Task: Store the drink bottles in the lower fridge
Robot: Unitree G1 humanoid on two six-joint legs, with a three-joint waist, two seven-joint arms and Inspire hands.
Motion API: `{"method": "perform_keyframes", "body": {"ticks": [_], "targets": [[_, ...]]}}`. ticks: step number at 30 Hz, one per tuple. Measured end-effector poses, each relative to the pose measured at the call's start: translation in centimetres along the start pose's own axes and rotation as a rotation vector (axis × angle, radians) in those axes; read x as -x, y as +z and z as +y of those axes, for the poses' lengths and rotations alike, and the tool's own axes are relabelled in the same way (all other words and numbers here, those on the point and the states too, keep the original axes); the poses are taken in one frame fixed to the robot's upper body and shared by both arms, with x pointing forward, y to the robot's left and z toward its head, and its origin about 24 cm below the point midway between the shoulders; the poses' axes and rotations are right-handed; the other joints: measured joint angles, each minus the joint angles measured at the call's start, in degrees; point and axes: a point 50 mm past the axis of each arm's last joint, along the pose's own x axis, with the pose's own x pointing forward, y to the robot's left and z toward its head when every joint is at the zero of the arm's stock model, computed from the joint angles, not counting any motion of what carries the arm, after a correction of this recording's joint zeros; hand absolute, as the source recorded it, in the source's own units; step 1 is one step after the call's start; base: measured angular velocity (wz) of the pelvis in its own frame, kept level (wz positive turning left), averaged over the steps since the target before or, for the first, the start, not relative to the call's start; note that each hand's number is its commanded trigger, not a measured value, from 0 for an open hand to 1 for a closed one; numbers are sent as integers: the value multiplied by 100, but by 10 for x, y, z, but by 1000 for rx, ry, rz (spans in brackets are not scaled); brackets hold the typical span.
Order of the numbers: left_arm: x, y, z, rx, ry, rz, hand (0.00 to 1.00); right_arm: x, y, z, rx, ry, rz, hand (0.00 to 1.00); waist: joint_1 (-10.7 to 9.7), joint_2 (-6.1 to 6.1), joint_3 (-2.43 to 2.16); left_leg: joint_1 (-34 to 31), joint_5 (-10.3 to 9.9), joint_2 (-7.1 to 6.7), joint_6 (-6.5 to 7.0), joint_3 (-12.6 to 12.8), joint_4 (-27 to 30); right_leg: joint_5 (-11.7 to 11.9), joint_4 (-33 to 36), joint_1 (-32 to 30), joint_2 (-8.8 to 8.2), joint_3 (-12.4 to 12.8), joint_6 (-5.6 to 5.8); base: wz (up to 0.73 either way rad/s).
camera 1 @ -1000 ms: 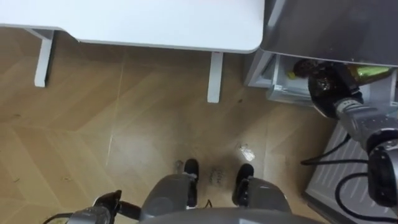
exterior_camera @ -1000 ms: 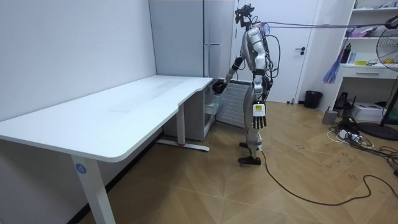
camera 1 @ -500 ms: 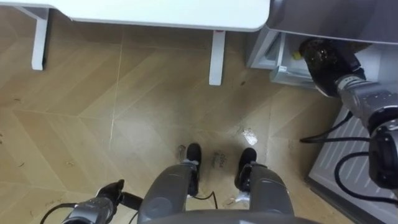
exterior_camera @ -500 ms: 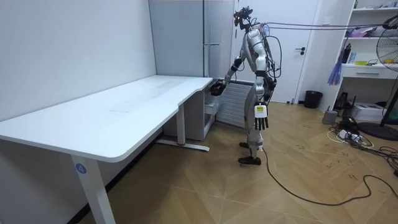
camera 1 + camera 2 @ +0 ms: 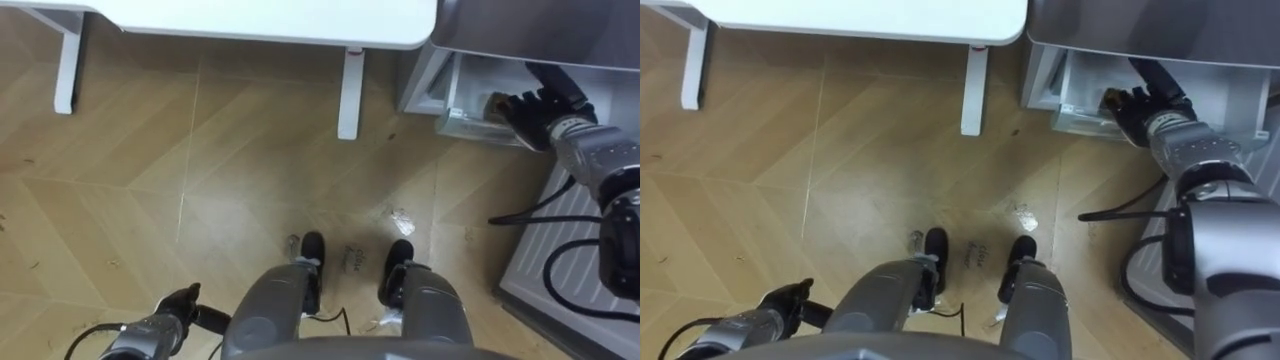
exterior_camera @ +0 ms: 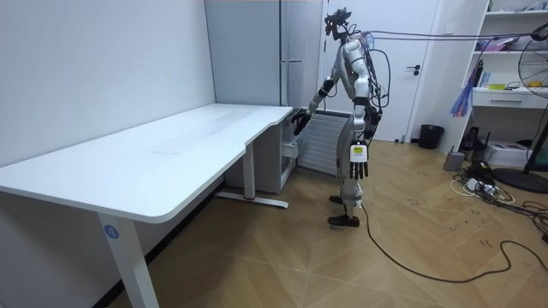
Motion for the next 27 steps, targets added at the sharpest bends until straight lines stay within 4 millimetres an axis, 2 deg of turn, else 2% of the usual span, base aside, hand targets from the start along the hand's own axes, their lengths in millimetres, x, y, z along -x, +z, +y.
{"method": "perform_keyframes", "body": {"ticks": [13, 19, 23, 25, 26, 27], "targets": [[0, 0, 1, 0, -1, 0, 0, 0, 3, 0, 27, 1, -17, 0, 65, 24, -14, 2, 1, 15, 2, 47, 57, 32, 6, 15, 9, 21, -4, -1], [0, -1, 4, 32, 9, -7, 0, 1, 4, -6, 75, 4, -23, 0, 75, 27, -17, 126, 1, 17, 2, 52, 46, 33, -8, 161, 18, 22, 3, 0], [0, -2, 7, 48, 13, -5, 0, 3, 2, -21, 92, 16, -11, 0, 57, 23, -17, 318, 1, 21, 2, 49, 21, 21, -112, 406, 35, -3, 26, 7], [1, -5, 7, 48, 7, 4, 0, 4, 0, -32, 106, 26, -1, 0, -22, 11, -22, 439, -2, 28, 2, 29, 9, 22, -189, 582, 48, -45, 33, 10], [1, -9, 8, 48, 4, 14, 0, 6, -1, -42, 107, 21, 4, 0, -47, -10, -38, 565, -5, 43, 4, 30, -33, 30, -271, 731, 76, -76, 45, 0], [1, -12, 9, 48, 6, 22, 0, 7, -2, -51, 107, 20, 9, 0, -54, -44, -77, 674, -7, 63, 3, 35, -85, 45, -347, 850, 107, -77, 48, 0]]}}
